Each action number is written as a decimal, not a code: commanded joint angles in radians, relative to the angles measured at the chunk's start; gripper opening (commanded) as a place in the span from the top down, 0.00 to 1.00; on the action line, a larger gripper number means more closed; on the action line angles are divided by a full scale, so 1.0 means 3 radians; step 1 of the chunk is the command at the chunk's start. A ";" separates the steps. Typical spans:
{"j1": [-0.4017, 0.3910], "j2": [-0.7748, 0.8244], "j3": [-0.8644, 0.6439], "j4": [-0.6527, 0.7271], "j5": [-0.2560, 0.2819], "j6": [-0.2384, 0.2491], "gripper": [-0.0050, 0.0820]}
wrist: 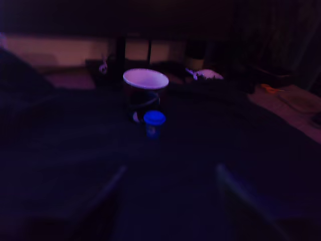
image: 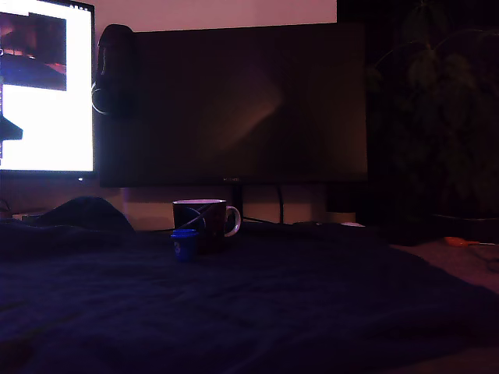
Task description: Pick up the coffee capsules on the table and drop them inside the coffee cup
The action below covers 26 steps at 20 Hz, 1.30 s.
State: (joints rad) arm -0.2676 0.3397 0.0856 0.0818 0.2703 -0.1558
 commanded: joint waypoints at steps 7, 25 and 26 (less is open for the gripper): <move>-0.0013 0.0277 -0.0048 0.0308 -0.0008 0.0125 0.23; -0.0013 0.2267 -0.0048 0.2196 0.0036 0.0261 0.23; -0.0013 0.2397 -0.0048 0.2330 0.0047 0.0261 0.23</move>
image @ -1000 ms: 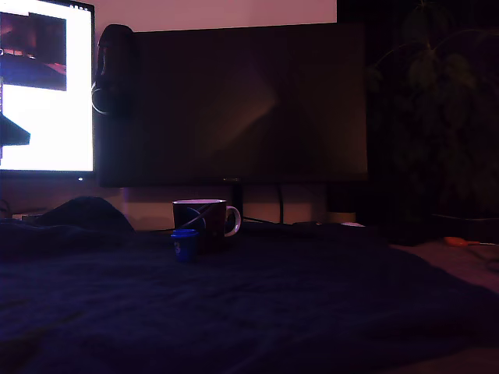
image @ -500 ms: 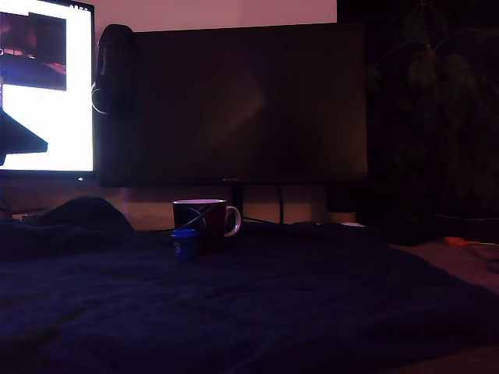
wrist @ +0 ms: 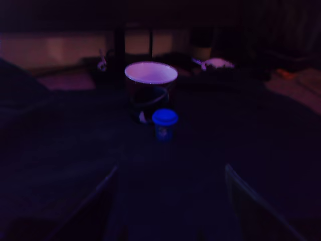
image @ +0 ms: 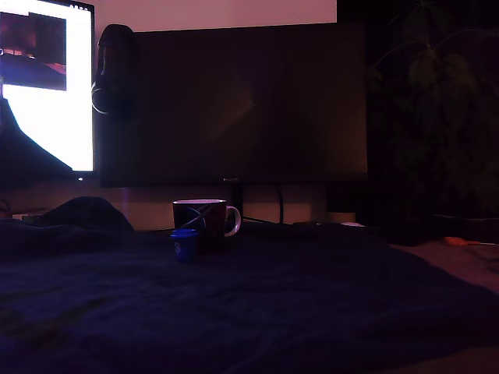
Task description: Pick up the coffee capsules on the table and drop them inside the coffee cup
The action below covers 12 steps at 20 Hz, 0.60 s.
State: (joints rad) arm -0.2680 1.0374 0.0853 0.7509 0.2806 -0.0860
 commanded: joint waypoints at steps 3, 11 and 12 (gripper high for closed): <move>-0.0013 0.0450 -0.0047 0.0486 0.0062 0.0028 0.23; -0.0013 0.0828 0.0056 0.0660 0.0093 -0.0107 0.23; -0.0011 0.0852 0.0075 0.0671 0.0086 -0.0098 0.23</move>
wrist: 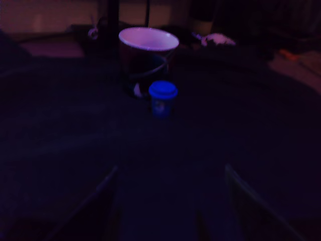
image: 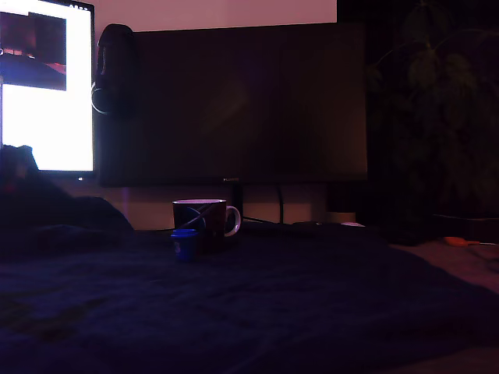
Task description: Pick up the coffee capsules on the table and drop them inside the coffee cup
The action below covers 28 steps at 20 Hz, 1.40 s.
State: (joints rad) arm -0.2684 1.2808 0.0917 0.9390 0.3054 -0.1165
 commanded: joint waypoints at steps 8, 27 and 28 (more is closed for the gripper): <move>-0.0186 0.0688 0.0369 0.0231 0.0006 0.0234 0.23; -0.0336 0.1826 0.1069 0.0740 -0.0074 0.0392 0.23; -0.0337 0.1886 0.1120 0.0743 -0.0074 0.0392 0.23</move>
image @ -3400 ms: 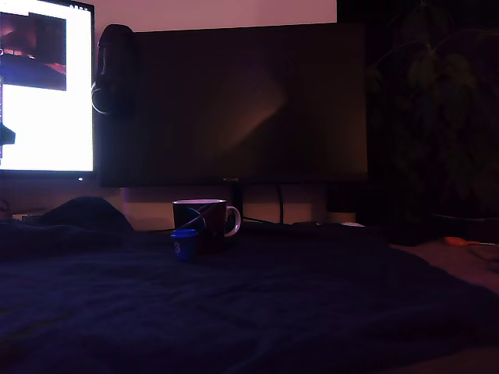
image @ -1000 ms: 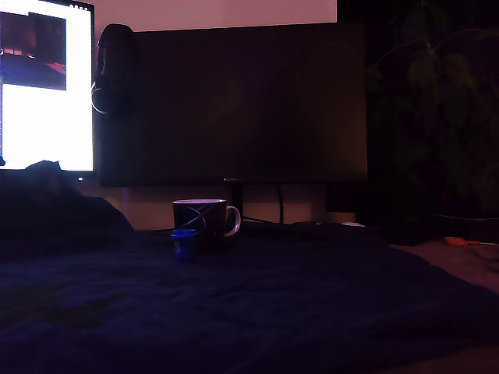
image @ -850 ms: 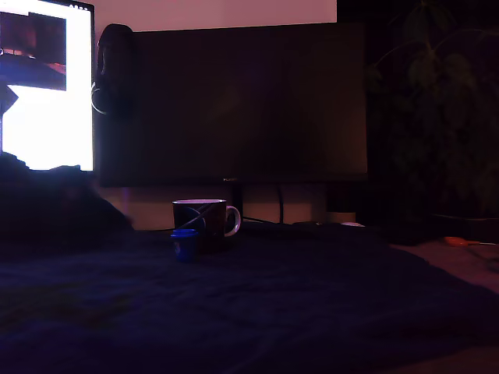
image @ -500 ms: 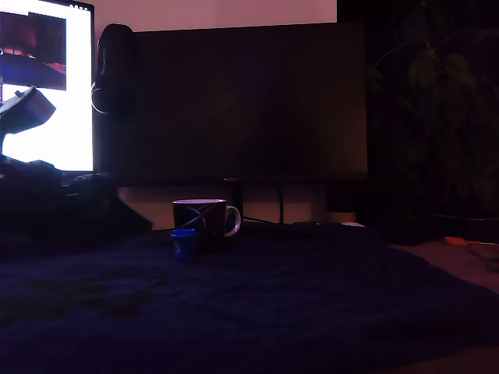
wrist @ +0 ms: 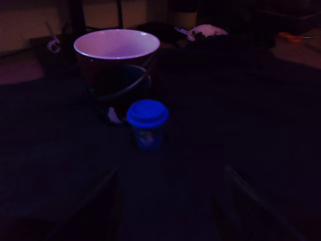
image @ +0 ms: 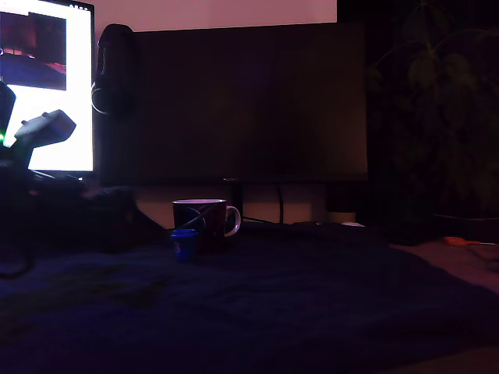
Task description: Pick up the coffee capsules on the table and drop them inside the coffee cup
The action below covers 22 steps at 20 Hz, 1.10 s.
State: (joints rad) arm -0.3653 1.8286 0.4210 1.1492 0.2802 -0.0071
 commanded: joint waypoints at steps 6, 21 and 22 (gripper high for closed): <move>-0.0033 0.0258 0.0291 0.0034 0.0028 0.0027 0.23; -0.0057 0.0715 0.0989 -0.0479 0.0020 0.0055 0.23; -0.0057 0.0724 0.1036 -0.0567 0.0015 0.0067 0.23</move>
State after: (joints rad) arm -0.3790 2.0251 0.7208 0.9829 0.2863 0.0051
